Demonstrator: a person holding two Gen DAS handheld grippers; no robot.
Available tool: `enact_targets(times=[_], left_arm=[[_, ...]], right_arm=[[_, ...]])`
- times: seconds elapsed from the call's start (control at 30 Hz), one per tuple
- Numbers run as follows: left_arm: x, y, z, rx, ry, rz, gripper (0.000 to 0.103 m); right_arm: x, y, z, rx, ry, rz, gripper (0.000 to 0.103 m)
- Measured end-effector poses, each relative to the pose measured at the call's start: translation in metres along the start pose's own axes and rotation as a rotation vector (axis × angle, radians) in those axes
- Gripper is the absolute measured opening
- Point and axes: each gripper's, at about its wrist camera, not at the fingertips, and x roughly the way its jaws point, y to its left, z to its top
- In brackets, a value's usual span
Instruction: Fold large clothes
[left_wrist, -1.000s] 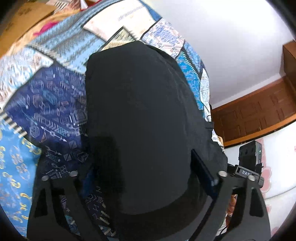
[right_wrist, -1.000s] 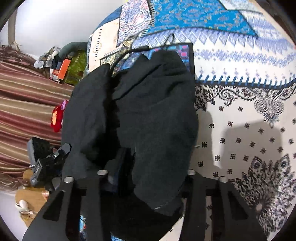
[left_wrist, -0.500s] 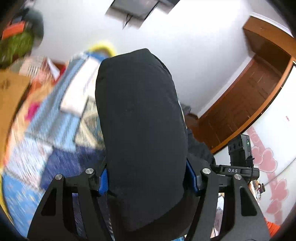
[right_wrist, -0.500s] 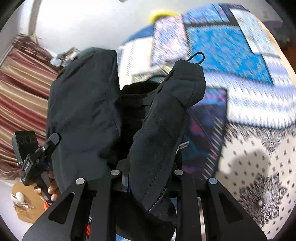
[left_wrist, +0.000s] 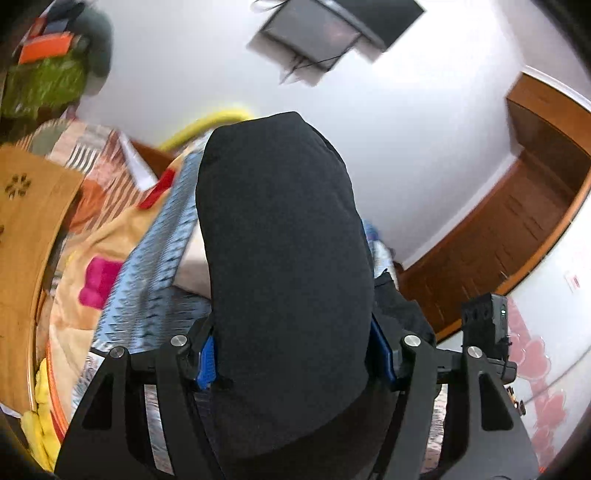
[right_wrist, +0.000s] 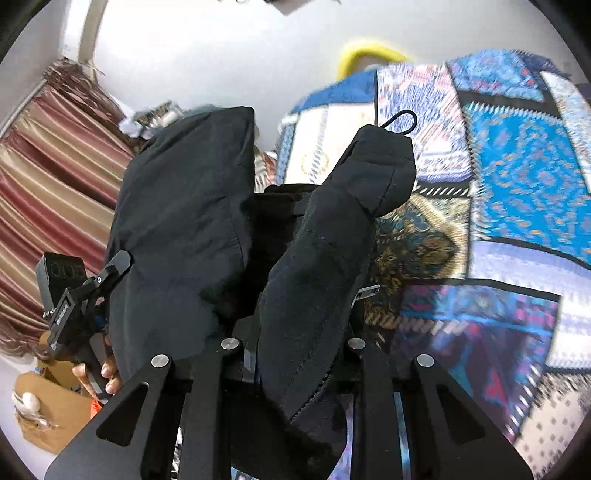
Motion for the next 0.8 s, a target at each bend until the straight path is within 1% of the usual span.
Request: enact_targets(times=[0.03, 0.07, 0.13, 0.17, 0.23, 0.27, 0.3, 0.33, 0.37, 0.4, 0.43, 0.47, 0.5, 0.57, 0.63, 0.7, 0.8], left_arm=[[0.012, 0.021, -0.002, -0.026, 0.019, 0.020, 0.065], [0.020, 0.033, -0.006, -0.046, 0.034, 0.035, 0.065], [0.044, 0.068, -0.016, -0.102, 0.086, 0.076, 0.065], [0.058, 0.089, -0.023, -0.144, 0.127, 0.103, 0.065], [0.074, 0.117, -0.036, -0.199, 0.181, 0.161, 0.067], [0.076, 0.131, -0.042, -0.230, 0.177, 0.153, 0.068], [0.073, 0.139, -0.045, -0.265, 0.163, 0.117, 0.069], [0.070, 0.143, -0.047, -0.291, 0.154, 0.087, 0.069], [0.068, 0.143, -0.048, -0.295, 0.156, 0.086, 0.070], [0.067, 0.141, -0.049, -0.291, 0.161, 0.102, 0.071], [0.066, 0.138, -0.049, -0.285, 0.164, 0.119, 0.072], [0.062, 0.131, -0.050, -0.274, 0.165, 0.153, 0.072], [0.058, 0.124, -0.050, -0.259, 0.165, 0.187, 0.072], [0.049, 0.111, -0.050, -0.220, 0.165, 0.248, 0.072], [0.039, 0.102, -0.049, -0.179, 0.165, 0.294, 0.071], [0.019, 0.082, -0.051, -0.127, 0.156, 0.304, 0.071], [-0.015, 0.049, -0.052, -0.071, 0.118, 0.301, 0.071]], right_arm=[[0.014, -0.006, 0.000, -0.001, 0.016, -0.011, 0.020], [0.037, -0.012, 0.000, 0.000, 0.042, -0.032, 0.020], [0.074, -0.022, 0.000, 0.008, 0.090, -0.068, 0.020], [0.092, -0.029, -0.003, 0.019, 0.117, -0.086, 0.020], [0.126, -0.045, -0.010, 0.047, 0.163, -0.124, 0.022], [0.136, -0.052, -0.012, 0.053, 0.165, -0.141, 0.024], [0.140, -0.057, -0.015, 0.062, 0.155, -0.133, 0.026], [0.140, -0.061, -0.016, 0.072, 0.150, -0.120, 0.032], [0.141, -0.066, -0.016, 0.084, 0.154, -0.112, 0.034], [0.140, -0.069, -0.015, 0.089, 0.160, -0.119, 0.039], [0.138, -0.072, -0.017, 0.090, 0.169, -0.124, 0.042], [0.135, -0.073, -0.017, 0.086, 0.186, -0.132, 0.048], [0.131, -0.070, -0.018, 0.084, 0.196, -0.147, 0.050], [0.115, -0.065, -0.022, 0.068, 0.186, -0.178, 0.050], [0.091, -0.047, -0.029, 0.035, 0.170, -0.212, 0.051], [0.074, -0.034, -0.030, 0.007, 0.145, -0.233, 0.051], [0.041, -0.016, -0.033, -0.033, 0.094, -0.225, 0.051]])
